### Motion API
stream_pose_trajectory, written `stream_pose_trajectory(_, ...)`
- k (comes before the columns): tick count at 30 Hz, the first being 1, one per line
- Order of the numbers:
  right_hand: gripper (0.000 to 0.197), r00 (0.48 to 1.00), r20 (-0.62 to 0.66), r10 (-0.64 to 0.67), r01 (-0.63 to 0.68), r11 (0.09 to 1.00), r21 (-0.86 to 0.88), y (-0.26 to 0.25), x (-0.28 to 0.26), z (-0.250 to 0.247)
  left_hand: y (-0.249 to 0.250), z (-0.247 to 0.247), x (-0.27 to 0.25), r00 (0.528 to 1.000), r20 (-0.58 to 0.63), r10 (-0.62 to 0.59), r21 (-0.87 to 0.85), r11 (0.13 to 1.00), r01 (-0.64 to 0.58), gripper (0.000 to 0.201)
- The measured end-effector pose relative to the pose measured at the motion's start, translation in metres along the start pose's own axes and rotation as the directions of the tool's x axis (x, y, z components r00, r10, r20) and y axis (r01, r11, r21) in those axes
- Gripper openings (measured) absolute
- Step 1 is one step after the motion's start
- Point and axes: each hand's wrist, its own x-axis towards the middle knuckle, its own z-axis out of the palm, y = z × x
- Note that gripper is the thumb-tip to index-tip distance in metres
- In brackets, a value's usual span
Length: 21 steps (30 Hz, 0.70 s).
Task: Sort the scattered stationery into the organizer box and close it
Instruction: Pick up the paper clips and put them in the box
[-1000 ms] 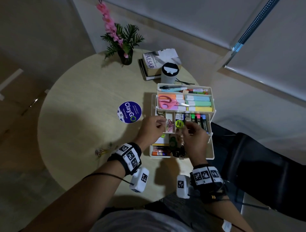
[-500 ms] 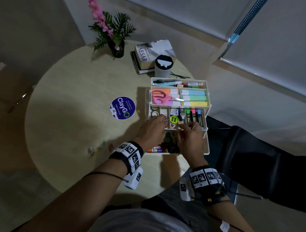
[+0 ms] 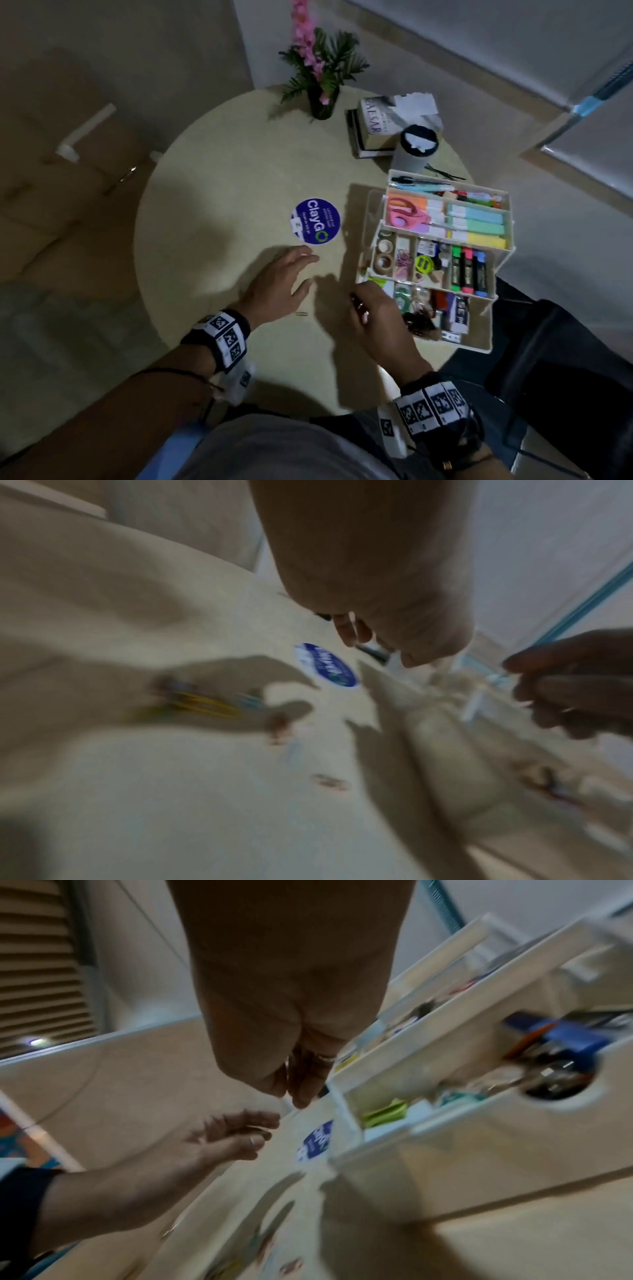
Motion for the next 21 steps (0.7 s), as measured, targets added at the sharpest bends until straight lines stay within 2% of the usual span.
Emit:
stream_pose_trajectory(2,0.035,0.986,0.167,-0.003,0.007,1.000,-0.020,-0.010,0.005,0.030,-0.049,-0.009,-0.031,0.993,0.093,-0.073,0.181,0.982,0.055,0.067)
stream_pose_trajectory(4,0.046,0.964,0.258,0.073,-0.059,0.996,-0.062,-0.012,0.008,0.056,-0.090,-0.016,-0.061,0.954,0.232,-0.189,0.301,0.947,0.114,0.088)
stream_pose_trajectory(6,0.059,0.937,0.308,0.164,-0.137,0.985,-0.106,-0.014,0.013,0.072,-0.115,-0.019,-0.086,0.909,0.322,-0.264,0.334,0.930,0.151,0.094)
stream_pose_trajectory(7,0.061,0.922,0.325,0.209,-0.174,0.976,-0.132,-0.015,0.016,0.079,-0.121,-0.021,-0.093,0.911,0.319,-0.260,0.330,0.932,0.151,0.092)
stream_pose_trajectory(9,0.044,0.918,0.302,0.258,-0.224,0.964,-0.145,-0.011,0.020,0.094,-0.122,-0.022,-0.099,0.950,0.242,-0.199,0.312,0.943,0.118,0.078)
stream_pose_trajectory(11,0.022,0.921,0.228,0.315,-0.286,0.946,-0.151,-0.003,0.022,0.109,-0.121,-0.015,-0.096,0.989,0.086,-0.123,0.226,0.969,0.101,0.054)
stream_pose_trajectory(13,0.015,0.915,0.189,0.357,-0.340,0.933,-0.115,0.004,0.023,0.121,-0.116,-0.007,-0.087,0.990,0.001,-0.140,0.077,0.987,0.140,0.044)
stream_pose_trajectory(17,0.009,0.922,0.143,0.359,-0.361,0.932,-0.013,-0.007,0.038,0.140,-0.102,-0.003,-0.061,0.979,0.077,-0.190,-0.049,0.980,0.194,0.049)
stream_pose_trajectory(21,0.006,0.938,0.130,0.322,-0.327,0.945,0.022,-0.017,0.059,0.158,-0.091,-0.001,-0.043,0.963,0.234,-0.132,-0.038,0.989,0.144,0.071)
